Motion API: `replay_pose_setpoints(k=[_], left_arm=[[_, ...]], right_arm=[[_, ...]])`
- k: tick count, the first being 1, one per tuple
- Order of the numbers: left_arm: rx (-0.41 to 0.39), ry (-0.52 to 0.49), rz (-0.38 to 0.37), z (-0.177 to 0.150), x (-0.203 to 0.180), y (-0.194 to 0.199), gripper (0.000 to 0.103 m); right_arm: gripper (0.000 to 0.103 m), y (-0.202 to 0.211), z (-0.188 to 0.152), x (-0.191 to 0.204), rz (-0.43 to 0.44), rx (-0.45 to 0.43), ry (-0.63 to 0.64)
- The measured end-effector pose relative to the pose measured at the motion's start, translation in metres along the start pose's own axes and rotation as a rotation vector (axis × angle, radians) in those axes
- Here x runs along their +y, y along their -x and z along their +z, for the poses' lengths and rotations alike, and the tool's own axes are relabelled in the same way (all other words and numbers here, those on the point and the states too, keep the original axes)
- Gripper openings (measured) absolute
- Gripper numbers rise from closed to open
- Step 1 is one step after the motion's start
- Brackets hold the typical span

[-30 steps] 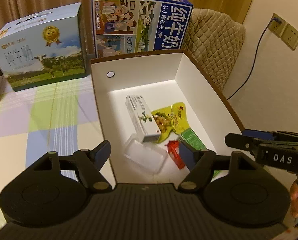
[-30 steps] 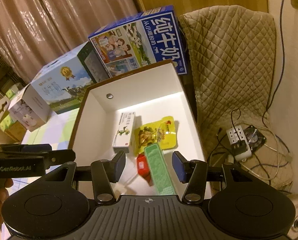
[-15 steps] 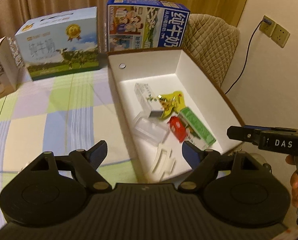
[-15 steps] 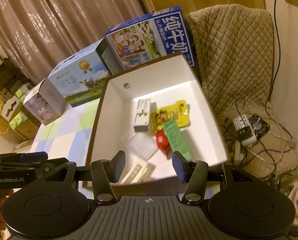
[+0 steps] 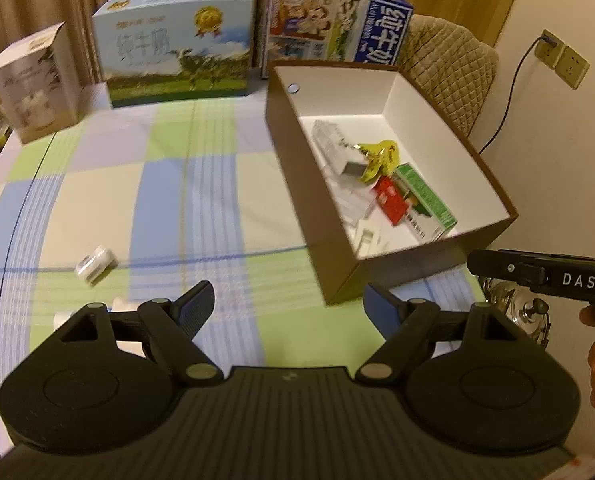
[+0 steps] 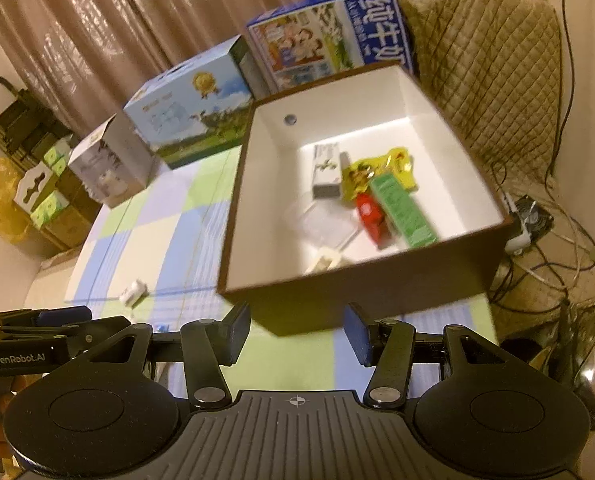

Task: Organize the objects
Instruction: 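Withdraw both tools from the brown box back over the table, then grasp the white knit cloth with the right tool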

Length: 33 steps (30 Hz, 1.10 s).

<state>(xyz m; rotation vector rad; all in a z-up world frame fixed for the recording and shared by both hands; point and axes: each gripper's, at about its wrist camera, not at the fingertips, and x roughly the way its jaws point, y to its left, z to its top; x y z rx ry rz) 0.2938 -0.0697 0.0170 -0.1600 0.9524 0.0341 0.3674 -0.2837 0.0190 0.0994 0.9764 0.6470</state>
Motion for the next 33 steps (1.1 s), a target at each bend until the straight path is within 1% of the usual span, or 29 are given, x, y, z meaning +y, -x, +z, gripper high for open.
replay_pose_setpoints(k=[14,27,33], left_arm=[[0.055,0.095,0.076,-0.050,0.068,0.021,0.079],[0.098,0.174,0.151,-0.082,0.126,0.028,0.079],[0.110,0.192,0.162,-0.088,0.145,0.027,0.079]], right_arm=[[0.049,-0.027,-0.042,0.049,0.035,0.114,0.062],[0.049,-0.062,-0.061,0.097,0.076,0.186,0.150],[0.049,-0.081,-0.066,0.119,0.137,0.194,0.176]])
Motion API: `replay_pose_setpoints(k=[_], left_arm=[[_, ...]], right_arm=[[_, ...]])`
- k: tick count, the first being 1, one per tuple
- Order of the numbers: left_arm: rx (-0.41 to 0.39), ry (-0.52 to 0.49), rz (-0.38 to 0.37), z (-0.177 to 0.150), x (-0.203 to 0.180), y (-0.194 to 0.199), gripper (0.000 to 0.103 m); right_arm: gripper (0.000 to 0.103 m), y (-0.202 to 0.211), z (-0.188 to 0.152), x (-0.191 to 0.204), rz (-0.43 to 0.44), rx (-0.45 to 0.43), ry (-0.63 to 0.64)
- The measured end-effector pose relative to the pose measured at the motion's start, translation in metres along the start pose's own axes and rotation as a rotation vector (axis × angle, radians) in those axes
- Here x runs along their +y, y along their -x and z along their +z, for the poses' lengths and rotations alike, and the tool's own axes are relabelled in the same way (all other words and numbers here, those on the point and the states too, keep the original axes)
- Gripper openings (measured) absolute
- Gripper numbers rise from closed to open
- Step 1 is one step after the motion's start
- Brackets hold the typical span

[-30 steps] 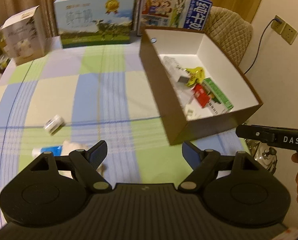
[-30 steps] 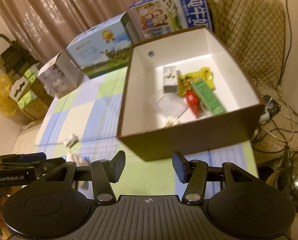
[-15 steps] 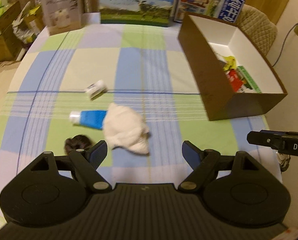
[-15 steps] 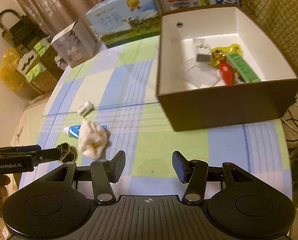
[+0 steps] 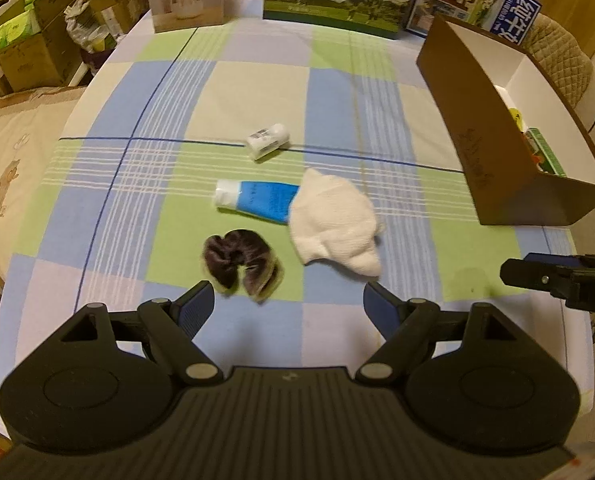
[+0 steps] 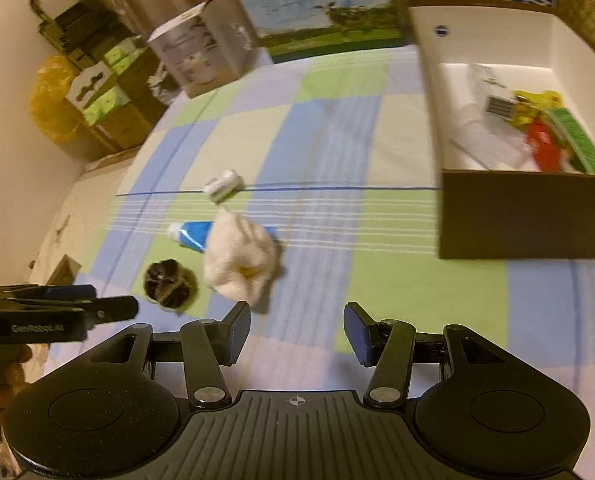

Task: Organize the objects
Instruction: 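Grasp the white knit cloth with the right tool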

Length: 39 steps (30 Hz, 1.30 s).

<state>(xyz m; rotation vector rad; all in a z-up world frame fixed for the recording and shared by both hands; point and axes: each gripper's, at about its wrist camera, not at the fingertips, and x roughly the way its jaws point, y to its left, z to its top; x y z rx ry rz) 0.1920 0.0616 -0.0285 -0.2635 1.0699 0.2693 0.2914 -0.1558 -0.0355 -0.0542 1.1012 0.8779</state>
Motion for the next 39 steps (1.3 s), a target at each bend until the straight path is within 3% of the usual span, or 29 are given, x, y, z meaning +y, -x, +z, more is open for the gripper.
replay_pose_setpoints(k=[6,14,34,39], left_arm=[[0.005,0.013,0.004,0.003,0.019,-0.005,0.079],[0.005,0.021,0.015,0.013,0.045,-0.018,0.079],[0.039,-0.012,0.015,0.044,0.087,-0.060,0.079],[0.045,-0.031,0.001,0.051,0.085,-0.069,0.079]], right_arm=[[0.050,-0.026,0.009,0.014,0.031,0.012,0.003],[0.061,-0.063,0.021,0.025,0.016,0.029,0.018],[0.061,-0.129,0.032,0.040,-0.050,0.057,0.012],[0.031,-0.127,0.029,0.040,-0.028,0.027,0.044]])
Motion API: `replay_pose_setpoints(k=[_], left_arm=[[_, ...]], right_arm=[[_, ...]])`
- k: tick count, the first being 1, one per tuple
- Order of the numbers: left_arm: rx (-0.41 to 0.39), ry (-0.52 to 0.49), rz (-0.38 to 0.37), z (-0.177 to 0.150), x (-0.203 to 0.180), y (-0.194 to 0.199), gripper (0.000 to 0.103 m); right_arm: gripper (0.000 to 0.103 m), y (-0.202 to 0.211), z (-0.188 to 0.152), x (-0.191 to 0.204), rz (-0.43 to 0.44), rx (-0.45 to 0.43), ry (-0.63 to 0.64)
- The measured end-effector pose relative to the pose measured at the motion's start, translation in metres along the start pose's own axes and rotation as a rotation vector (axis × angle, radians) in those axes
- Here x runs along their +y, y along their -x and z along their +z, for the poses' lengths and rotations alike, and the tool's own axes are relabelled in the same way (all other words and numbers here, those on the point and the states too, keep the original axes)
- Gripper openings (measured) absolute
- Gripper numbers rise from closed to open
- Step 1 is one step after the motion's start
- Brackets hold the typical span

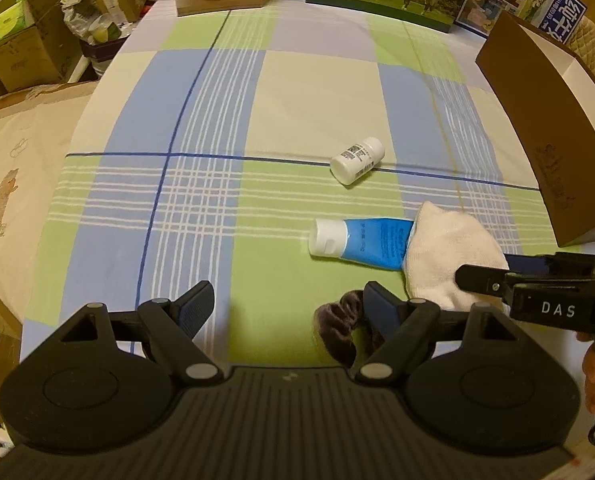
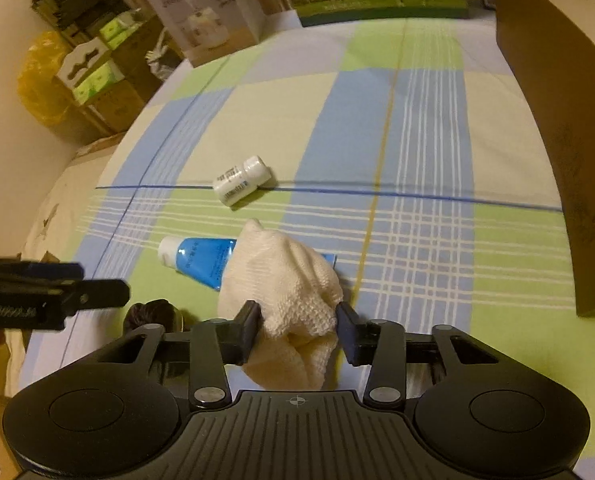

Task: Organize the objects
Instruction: 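Grasp the white knit cloth with the right tool, then grasp the white pill bottle with the left tool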

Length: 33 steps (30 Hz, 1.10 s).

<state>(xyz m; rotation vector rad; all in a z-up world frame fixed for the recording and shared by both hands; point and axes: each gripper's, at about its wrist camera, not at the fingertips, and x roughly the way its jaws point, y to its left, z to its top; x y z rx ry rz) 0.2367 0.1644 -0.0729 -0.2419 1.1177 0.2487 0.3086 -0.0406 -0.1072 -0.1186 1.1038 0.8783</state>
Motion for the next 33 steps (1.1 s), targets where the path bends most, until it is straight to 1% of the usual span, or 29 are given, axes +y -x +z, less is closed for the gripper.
replay_pose_setpoints(k=[1,2,3,8,11,13,20,22,26,30,33], left_arm=[[0.001,-0.005,-0.004,0.002,-0.001,-0.002,0.079],[0.001,-0.010,-0.008,0.003,-0.002,-0.004,0.079],[0.001,-0.015,-0.012,0.006,-0.003,-0.006,0.079],[-0.012,-0.054,-0.036,0.018,-0.011,-0.014,0.079],[-0.031,-0.086,-0.049,0.026,-0.016,-0.020,0.079],[-0.042,-0.113,-0.054,0.032,-0.021,-0.025,0.079],[-0.073,-0.236,-0.090,0.057,-0.036,-0.048,0.077],[-0.075,-0.269,-0.102,0.065,-0.040,-0.056,0.073],[-0.073,-0.314,-0.121,0.078,-0.048,-0.071,0.071],[-0.056,-0.353,-0.135,0.085,-0.056,-0.085,0.063],[-0.038,-0.376,-0.141,0.087,-0.059,-0.093,0.055]], right_arm=[[0.025,0.002,0.000,0.000,-0.004,-0.012,0.011],[0.021,0.004,0.000,0.000,-0.001,-0.022,0.012],[0.020,0.007,0.001,-0.002,-0.001,-0.029,0.006],[0.019,0.024,0.006,-0.014,-0.035,-0.084,-0.033],[0.019,0.035,0.011,-0.025,-0.084,-0.113,-0.082],[0.019,0.040,0.013,-0.034,-0.115,-0.122,-0.108],[0.019,0.048,0.011,-0.058,-0.183,-0.126,-0.186],[0.019,0.048,0.010,-0.061,-0.192,-0.121,-0.202],[0.019,0.048,0.008,-0.067,-0.214,-0.122,-0.231],[0.019,0.046,0.009,-0.069,-0.239,-0.132,-0.255],[0.019,0.046,0.012,-0.071,-0.251,-0.134,-0.268]])
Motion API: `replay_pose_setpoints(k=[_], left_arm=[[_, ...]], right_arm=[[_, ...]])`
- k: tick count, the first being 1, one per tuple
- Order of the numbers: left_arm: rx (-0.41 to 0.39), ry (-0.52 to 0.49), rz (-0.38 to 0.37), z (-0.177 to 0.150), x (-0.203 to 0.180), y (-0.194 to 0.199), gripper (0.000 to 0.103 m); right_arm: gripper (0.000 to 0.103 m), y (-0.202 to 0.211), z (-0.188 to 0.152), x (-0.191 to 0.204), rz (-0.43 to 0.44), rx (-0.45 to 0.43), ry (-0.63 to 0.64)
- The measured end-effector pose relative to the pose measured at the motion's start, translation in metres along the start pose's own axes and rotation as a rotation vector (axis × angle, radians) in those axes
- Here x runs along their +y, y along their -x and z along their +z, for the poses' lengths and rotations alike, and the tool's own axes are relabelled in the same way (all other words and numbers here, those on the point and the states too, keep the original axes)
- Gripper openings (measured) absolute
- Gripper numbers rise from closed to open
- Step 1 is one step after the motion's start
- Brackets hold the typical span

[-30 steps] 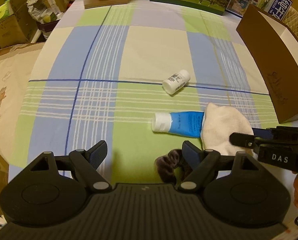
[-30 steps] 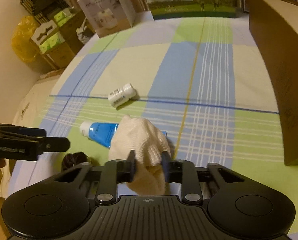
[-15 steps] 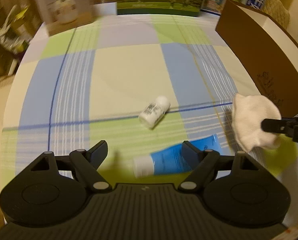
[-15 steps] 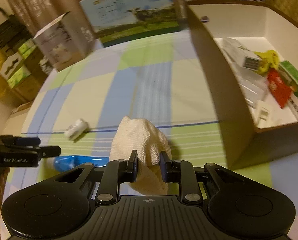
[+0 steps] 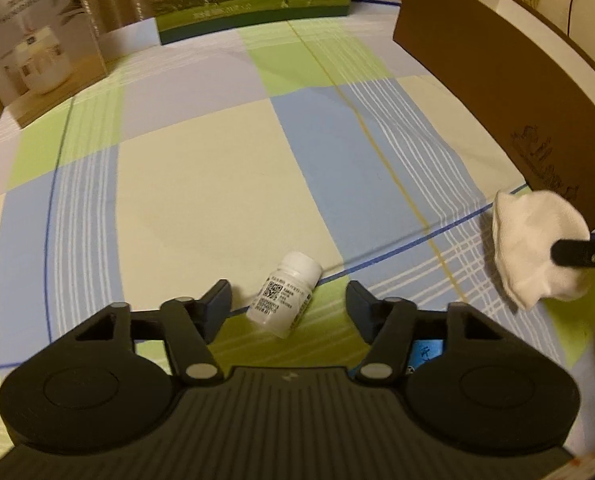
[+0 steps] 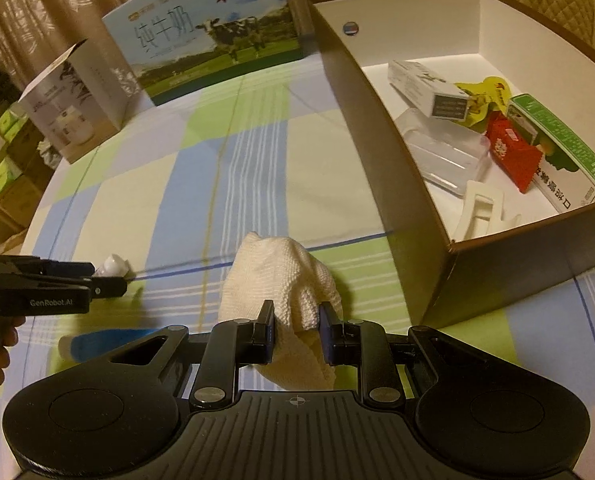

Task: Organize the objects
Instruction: 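Grasp the white pill bottle with the left tool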

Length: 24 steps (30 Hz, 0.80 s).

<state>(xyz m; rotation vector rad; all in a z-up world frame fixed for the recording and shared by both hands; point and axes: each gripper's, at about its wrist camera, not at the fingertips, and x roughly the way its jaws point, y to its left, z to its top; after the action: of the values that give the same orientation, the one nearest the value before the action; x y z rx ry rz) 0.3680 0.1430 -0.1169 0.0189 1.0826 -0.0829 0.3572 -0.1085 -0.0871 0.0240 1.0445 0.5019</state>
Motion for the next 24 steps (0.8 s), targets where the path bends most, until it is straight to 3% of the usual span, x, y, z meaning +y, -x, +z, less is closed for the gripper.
replay_pose_setpoints(k=[4,8,12,24], left_arm=[[0.023,-0.015,-0.001,0.002,0.000,-0.009,0.044],[0.016,-0.040,0.003,0.003,-0.001,-0.011,0.039],[0.009,-0.039,0.006,0.003,0.000,-0.010,0.023],[0.003,0.037,0.033,-0.008,0.013,0.007,0.023]], right_arm=[[0.019,-0.002,0.003,-0.003,-0.014,0.003,-0.016],[0.019,-0.002,0.004,-0.005,-0.020,0.007,-0.022],[0.019,-0.002,0.005,-0.004,-0.020,0.007,-0.021],[0.019,0.012,0.005,0.003,0.014,-0.018,-0.012]])
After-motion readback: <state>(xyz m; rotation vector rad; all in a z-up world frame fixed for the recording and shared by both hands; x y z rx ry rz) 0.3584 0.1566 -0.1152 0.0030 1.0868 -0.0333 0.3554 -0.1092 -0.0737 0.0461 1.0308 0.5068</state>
